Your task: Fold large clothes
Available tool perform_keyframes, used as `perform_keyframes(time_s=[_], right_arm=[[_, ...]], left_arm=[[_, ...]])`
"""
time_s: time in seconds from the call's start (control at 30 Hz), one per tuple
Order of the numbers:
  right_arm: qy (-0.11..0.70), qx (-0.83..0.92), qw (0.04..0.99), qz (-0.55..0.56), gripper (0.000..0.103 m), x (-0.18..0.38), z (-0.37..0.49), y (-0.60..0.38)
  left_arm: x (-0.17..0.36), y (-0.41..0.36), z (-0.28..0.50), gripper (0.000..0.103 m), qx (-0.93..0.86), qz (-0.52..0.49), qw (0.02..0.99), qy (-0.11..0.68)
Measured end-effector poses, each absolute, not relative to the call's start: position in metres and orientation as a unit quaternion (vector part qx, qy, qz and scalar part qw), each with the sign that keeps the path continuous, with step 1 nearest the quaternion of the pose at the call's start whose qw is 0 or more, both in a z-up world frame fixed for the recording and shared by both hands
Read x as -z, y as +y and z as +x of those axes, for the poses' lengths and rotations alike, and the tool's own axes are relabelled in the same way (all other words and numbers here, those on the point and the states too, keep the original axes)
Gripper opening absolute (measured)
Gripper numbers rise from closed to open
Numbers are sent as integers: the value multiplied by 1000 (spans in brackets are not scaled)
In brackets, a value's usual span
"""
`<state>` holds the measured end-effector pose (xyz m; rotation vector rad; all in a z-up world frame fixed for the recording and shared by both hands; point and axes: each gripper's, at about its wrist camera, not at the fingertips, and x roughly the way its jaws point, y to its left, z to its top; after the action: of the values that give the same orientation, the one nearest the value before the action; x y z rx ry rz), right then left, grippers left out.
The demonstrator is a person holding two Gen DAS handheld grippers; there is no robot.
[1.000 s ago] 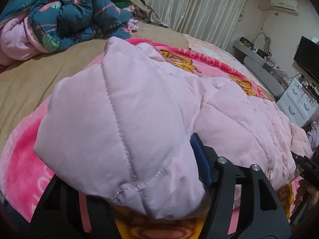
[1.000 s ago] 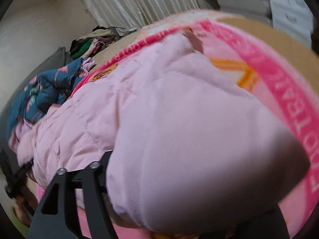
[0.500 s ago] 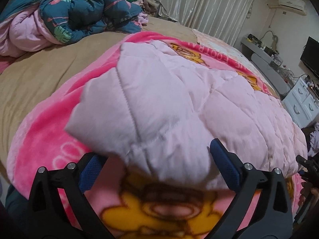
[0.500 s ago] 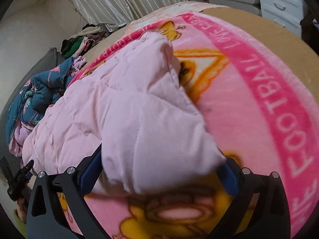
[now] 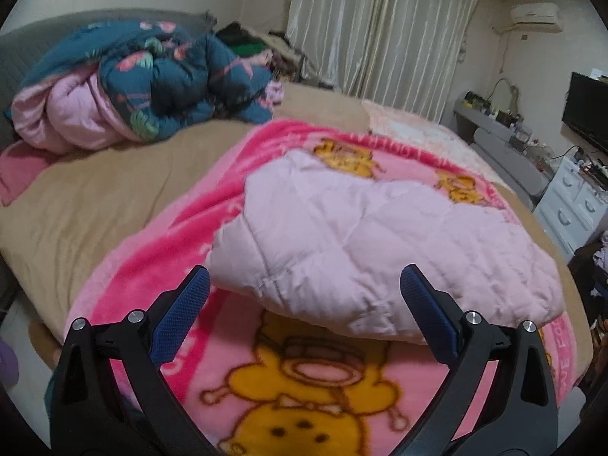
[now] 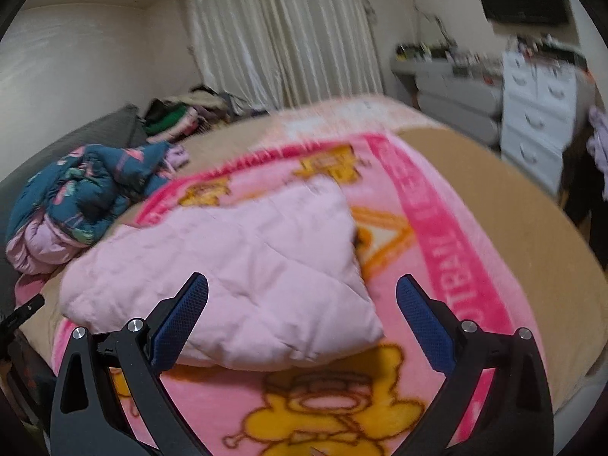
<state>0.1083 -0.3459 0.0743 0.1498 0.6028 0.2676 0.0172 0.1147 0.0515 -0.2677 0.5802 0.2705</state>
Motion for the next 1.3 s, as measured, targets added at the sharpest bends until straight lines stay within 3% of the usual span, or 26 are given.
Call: perform_keyframes(time_s=[0.3,0.67,1.3], right_arm=[[230,-183,956,23,99,-114,52,-299],[212,-208,955,-19,99,-82,2,-247],[267,-237,934,-24,99,-55,4,-226]], left_arm=[[-75,79,-8,94,-101,-122,954,254],[-59,41,-16,94,-67,-103,959,255],[-43,37,-19,94,-74,-98,953,276]])
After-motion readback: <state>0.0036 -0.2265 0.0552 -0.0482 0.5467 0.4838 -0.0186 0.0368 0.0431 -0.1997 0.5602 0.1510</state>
